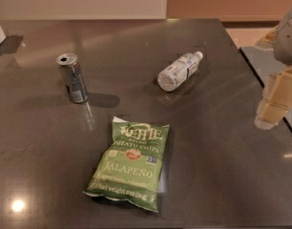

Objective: Move blue plastic bottle near redbull can

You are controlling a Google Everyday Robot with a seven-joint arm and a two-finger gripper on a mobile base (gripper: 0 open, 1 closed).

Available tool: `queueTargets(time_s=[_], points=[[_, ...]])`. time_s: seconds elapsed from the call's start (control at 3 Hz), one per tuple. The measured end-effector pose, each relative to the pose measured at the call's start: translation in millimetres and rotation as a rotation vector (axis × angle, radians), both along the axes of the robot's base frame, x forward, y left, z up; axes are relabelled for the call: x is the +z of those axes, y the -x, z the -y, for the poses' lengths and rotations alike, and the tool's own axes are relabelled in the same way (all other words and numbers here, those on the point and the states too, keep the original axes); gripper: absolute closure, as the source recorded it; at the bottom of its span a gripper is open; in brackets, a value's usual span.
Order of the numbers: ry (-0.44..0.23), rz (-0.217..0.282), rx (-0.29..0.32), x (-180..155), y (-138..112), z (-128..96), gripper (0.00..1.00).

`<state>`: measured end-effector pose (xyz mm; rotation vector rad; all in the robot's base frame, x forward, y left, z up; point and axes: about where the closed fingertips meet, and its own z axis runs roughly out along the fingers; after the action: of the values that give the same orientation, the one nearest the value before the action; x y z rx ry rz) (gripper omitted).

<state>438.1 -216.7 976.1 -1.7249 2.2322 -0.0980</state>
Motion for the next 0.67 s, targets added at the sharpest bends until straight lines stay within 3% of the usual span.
queueTargets(time_s=[0.33, 0.67], points=[[-0.001, 0.004, 0.003, 1.1, -0.4, -0.4, 0.00], [-0.024, 0.040, 0.061, 9.1, -17.5, -7.2, 0.00]])
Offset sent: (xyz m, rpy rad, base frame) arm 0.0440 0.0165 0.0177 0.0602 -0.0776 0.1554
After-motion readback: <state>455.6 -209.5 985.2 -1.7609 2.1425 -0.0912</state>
